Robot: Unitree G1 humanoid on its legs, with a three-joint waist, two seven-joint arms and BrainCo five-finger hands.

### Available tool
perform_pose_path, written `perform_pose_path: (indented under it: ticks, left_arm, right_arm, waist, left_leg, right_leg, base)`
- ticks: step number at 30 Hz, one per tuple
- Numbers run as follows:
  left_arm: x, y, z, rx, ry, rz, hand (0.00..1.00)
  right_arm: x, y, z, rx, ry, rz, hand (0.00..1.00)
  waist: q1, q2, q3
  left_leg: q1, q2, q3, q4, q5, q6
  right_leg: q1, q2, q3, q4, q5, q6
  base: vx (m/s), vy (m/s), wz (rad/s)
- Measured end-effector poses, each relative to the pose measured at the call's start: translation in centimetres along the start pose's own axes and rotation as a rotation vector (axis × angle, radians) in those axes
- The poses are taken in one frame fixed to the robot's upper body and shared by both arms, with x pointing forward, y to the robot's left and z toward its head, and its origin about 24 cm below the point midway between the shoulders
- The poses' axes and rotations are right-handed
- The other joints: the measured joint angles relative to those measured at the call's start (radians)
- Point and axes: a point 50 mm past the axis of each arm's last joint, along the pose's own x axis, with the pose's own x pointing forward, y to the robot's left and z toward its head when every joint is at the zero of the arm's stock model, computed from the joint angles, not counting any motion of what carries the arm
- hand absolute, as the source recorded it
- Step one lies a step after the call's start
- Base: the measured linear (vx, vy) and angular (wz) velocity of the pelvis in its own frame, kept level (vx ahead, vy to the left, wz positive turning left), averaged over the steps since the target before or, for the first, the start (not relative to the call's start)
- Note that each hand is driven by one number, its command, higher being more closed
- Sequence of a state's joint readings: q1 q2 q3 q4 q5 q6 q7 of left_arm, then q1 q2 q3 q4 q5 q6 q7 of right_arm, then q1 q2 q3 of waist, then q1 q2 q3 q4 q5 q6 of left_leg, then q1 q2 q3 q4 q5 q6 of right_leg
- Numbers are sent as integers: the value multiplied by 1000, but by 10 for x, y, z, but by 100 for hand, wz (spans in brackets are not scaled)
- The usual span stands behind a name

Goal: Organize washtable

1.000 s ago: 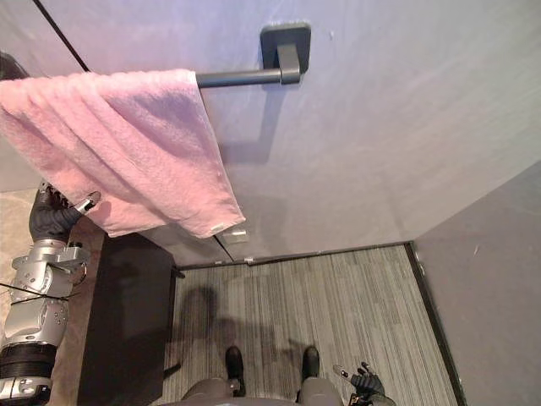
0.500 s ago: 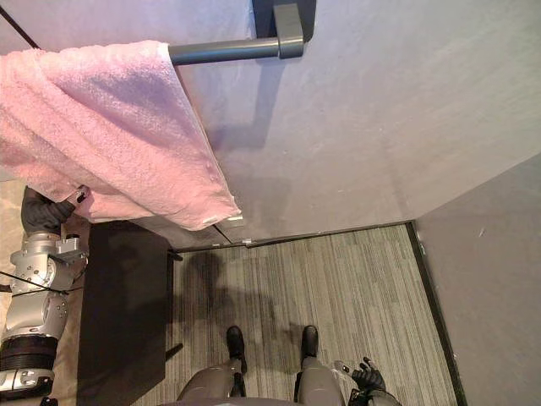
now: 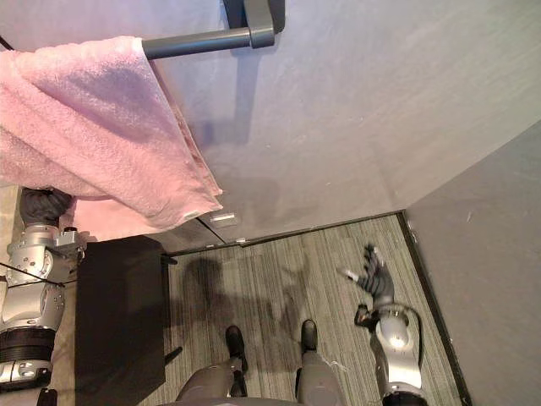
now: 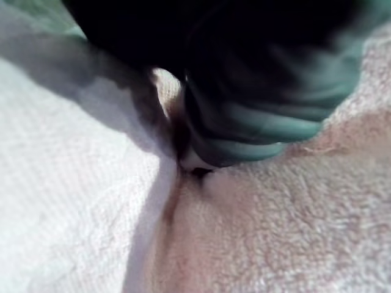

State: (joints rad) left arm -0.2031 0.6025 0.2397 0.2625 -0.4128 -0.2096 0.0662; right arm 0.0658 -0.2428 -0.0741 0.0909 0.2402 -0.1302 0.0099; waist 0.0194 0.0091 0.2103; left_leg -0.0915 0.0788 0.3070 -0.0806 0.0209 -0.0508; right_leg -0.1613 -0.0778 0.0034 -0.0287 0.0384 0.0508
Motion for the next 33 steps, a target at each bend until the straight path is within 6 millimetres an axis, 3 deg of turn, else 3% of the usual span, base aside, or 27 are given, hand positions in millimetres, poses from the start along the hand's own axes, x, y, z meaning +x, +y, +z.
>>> perform_pose_path:
  ticks: [1,3,4,10,17,20,25,33]
  left_arm:
    - [2,-1,2,12,-6,-8,100]
    - [4,-3,4,12,-12,-17,100]
    - [7,-6,6,5,-20,-24,100]
    - [11,-16,10,-10,-28,-68,100]
    - [9,-36,1,-53,15,-145,100]
    - [8,-44,-2,-59,29,-167,100]
    - [11,-47,2,-74,17,-170,100]
    - [14,-50,5,-90,7,-156,100]
  right_arm:
    - [8,10,22,28,-91,83,0]
    - [14,22,42,52,-168,182,0]
    - [23,38,70,74,-258,326,0]
    - [47,72,127,101,-366,603,0]
    - [76,113,145,84,-213,788,0]
    - [87,125,154,79,-199,784,0]
    - [102,146,172,138,-217,747,0]
    - [108,183,177,213,-197,738,0]
  waist:
    - [2,0,0]
    - [5,-1,0]
    - [12,-1,0]
    - [24,-1,-1]
    - [53,-2,-1]
    - [78,-2,-1]
    - [84,-3,-2]
    - [102,-3,-2]
  left_leg:
    - [2,7,0,2,0,0]
    - [3,11,-1,6,0,-1]
    - [10,12,1,8,1,-1]
    - [30,18,0,10,4,-5]
    - [17,17,-8,8,24,-4]
    - [15,21,-9,6,33,-5]
    - [2,19,-26,-12,60,-5]
    - [-18,35,-35,-14,87,-17]
  right_leg:
    - [0,5,1,5,2,-2]
    - [2,6,2,9,3,-4]
    - [9,6,4,8,3,-4]
    - [31,10,5,2,26,-13]
    - [33,9,-1,-20,56,-11]
    - [33,13,-1,-29,73,-16]
    - [23,13,-6,-32,77,-16]
    - [14,29,-8,-52,94,-22]
  base:
    - [-16,-42,0]
    - [0,0,0]
    - [0,0,0]
    - [-26,-5,-2]
    - [-48,-6,3]
    - [-51,-11,1]
    - [-69,-12,8]
    - [-48,-23,1]
